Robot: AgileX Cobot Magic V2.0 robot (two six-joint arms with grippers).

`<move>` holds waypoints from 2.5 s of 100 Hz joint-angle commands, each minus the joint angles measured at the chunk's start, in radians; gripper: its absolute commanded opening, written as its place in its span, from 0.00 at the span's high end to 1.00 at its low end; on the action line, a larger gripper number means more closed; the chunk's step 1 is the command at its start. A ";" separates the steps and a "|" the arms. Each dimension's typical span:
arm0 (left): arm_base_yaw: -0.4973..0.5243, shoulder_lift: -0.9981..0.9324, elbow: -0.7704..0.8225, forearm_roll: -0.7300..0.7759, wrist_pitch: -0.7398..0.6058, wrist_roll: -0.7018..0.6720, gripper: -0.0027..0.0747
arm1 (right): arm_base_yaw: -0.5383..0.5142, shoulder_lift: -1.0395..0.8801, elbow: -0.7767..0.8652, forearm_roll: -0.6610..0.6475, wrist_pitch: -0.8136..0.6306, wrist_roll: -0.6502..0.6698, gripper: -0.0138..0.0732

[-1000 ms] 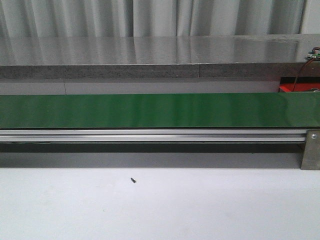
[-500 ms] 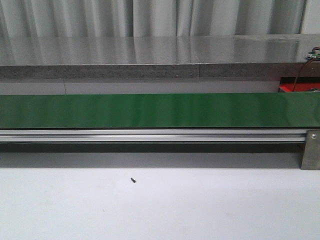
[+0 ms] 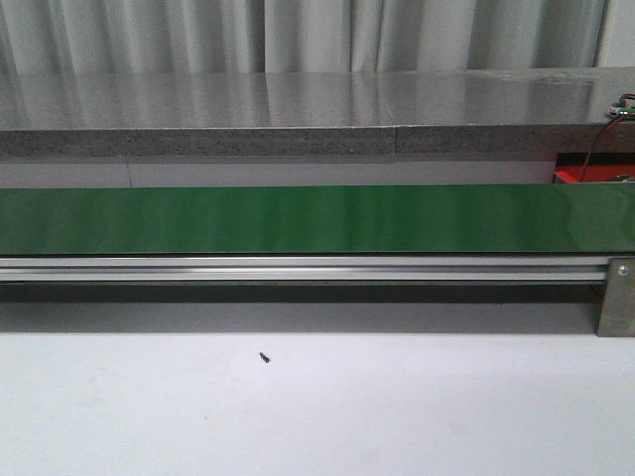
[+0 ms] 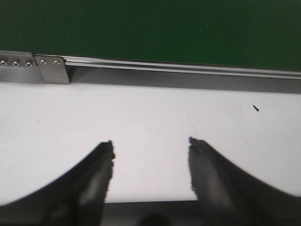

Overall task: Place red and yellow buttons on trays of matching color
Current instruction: 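Move the left gripper over the red-capped buttons on the table, then lower the left gripper and grasp a red-capped button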

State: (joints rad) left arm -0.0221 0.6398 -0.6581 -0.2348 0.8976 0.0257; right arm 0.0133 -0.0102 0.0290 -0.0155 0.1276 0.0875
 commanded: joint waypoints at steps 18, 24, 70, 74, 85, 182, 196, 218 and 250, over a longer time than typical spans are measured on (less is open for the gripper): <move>-0.001 0.006 -0.047 0.034 -0.006 -0.060 0.18 | 0.002 -0.018 -0.019 -0.013 -0.081 -0.003 0.92; 0.013 0.016 -0.074 0.105 0.054 -0.112 0.18 | 0.002 -0.018 -0.019 -0.013 -0.081 -0.003 0.92; 0.252 0.243 -0.322 0.326 0.148 -0.140 0.18 | 0.002 -0.018 -0.019 -0.013 -0.081 -0.003 0.92; 0.266 0.270 -0.326 0.337 0.134 -0.140 0.18 | 0.002 -0.018 -0.019 -0.013 -0.081 -0.003 0.92; 0.319 0.361 -0.326 0.341 0.107 -0.140 0.18 | 0.002 -0.018 -0.019 -0.013 -0.081 -0.003 0.92; 0.564 0.822 -0.334 0.359 -0.194 -0.140 0.18 | 0.002 -0.018 -0.019 -0.013 -0.081 -0.003 0.92; 0.564 0.877 -0.341 0.359 -0.225 -0.140 0.18 | 0.002 -0.018 -0.019 -0.013 -0.081 -0.003 0.92; 0.564 0.941 -0.355 0.350 -0.274 -0.140 0.18 | 0.002 -0.018 -0.019 -0.013 -0.081 -0.003 0.92; 0.564 1.001 -0.380 0.345 -0.312 -0.140 0.18 | 0.002 -0.018 -0.019 -0.013 -0.081 -0.003 0.92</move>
State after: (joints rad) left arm 0.5392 1.6644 -0.9988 0.1138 0.6309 -0.1049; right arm 0.0133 -0.0102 0.0290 -0.0155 0.1276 0.0875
